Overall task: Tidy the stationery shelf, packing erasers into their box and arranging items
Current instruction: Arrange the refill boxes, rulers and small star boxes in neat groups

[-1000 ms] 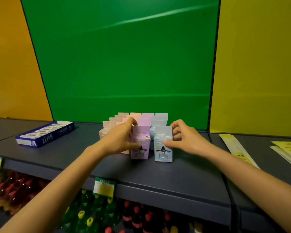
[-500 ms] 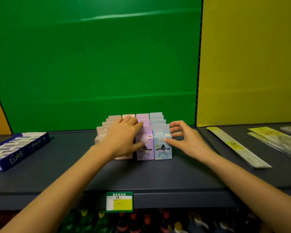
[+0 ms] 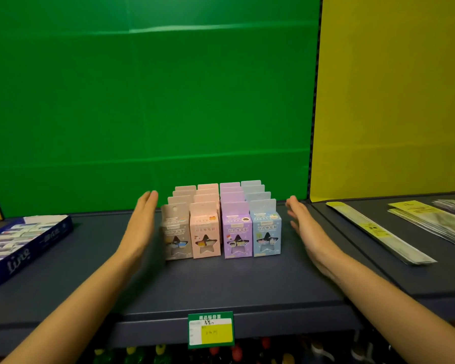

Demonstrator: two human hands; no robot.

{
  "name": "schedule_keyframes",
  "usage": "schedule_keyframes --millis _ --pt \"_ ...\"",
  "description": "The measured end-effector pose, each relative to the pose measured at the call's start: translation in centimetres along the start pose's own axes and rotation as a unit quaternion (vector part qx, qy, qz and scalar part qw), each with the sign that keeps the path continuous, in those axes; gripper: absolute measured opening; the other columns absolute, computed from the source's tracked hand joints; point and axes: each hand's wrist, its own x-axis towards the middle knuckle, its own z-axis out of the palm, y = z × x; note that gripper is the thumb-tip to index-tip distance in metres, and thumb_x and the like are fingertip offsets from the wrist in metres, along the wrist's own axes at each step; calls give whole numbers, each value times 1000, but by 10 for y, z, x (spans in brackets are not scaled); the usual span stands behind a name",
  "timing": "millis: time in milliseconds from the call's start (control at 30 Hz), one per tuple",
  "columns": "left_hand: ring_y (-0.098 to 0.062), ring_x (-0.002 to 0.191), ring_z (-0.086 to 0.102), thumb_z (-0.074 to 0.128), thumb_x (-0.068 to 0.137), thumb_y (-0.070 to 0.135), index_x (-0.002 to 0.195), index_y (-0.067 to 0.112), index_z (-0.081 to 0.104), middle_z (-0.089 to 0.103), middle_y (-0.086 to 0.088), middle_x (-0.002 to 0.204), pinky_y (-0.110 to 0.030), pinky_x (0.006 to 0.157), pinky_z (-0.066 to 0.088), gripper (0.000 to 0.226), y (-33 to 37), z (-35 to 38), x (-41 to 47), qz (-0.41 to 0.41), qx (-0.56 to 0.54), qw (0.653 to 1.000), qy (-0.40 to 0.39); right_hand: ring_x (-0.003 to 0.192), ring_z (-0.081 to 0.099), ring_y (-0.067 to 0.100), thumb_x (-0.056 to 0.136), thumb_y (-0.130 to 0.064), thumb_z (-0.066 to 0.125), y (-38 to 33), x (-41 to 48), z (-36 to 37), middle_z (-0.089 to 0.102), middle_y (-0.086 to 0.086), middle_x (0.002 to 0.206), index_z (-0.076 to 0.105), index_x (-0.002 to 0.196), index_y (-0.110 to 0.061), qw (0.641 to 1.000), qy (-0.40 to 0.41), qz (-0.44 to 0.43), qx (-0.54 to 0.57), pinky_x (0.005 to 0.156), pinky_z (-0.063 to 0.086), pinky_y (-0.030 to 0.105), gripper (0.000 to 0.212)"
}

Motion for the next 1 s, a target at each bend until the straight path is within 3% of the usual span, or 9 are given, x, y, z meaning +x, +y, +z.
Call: schedule_keyframes --millis 100,200,300,400,500,633,767,900,1000 --pt "-22 134 37 22 96 47 143 14 29 39 2 144 -40 112 24 58 -7 4 8 -162 -170 969 -79 144 18 15 92 -60 18 1 15 13 18 -2 157 17 148 -23 995 5 66 73 120 11 42 67" --pt "-28 111 53 22 94 52 135 14 42 54 -12 132 -43 93 39 59 -17 6 17 -206 -207 953 -86 139 32 20 89 -64 14 3 26 23 29 2 153 23 147 -23 989 -4 96 113 115 24 45 71" --pt "-26 85 65 25 93 54 105 17 61 72 -8 94 -40 76 47 54 -21 11 22 -209 -205 953 -81 101 62 22 90 -64 12 1 29 30 63 5 118 48 124 -23 982 -20 122 140 83 49 41 65" --pt "-17 56 70 25 93 54 80 22 66 74 -1 61 -37 66 47 53 -28 18 27 -195 -190 957 -98 81 63 21 91 -62 11 4 33 33 66 6 93 56 111 -24 979 -27 140 149 66 49 35 62" --pt "-21 66 70 25 92 55 83 22 66 75 -1 65 -37 67 48 53 -35 18 32 -194 -201 954 -113 84 63 23 90 -64 14 6 36 35 65 8 98 52 124 -25 972 -38 152 173 70 49 37 64" --pt "-28 87 62 25 89 62 92 17 64 71 -11 85 -40 70 46 59 -33 14 39 -216 -224 943 -116 86 62 23 88 -66 11 8 46 28 66 9 97 53 123 -21 971 -43 157 176 72 48 37 70" --pt "-28 82 62 24 88 63 87 13 65 74 -10 67 -40 71 46 64 -35 13 52 -215 -246 938 -112 92 60 24 86 -69 12 2 53 32 58 11 129 36 141 -20 969 -36 162 185 67 45 34 77" --pt "-23 57 70 25 88 62 78 14 68 73 -8 62 -40 69 46 65 -40 19 55 -207 -256 936 -123 76 61 20 89 -64 13 3 57 35 65 4 89 40 138 -20 973 -33 149 175 59 42 31 71" --pt "-22 55 71 25 89 62 77 16 70 74 -8 65 -40 71 47 66 -42 19 57 -208 -266 933 -127 67 65 18 91 -62 13 4 57 36 71 0 67 48 129 -20 977 -27 140 161 58 43 29 67"
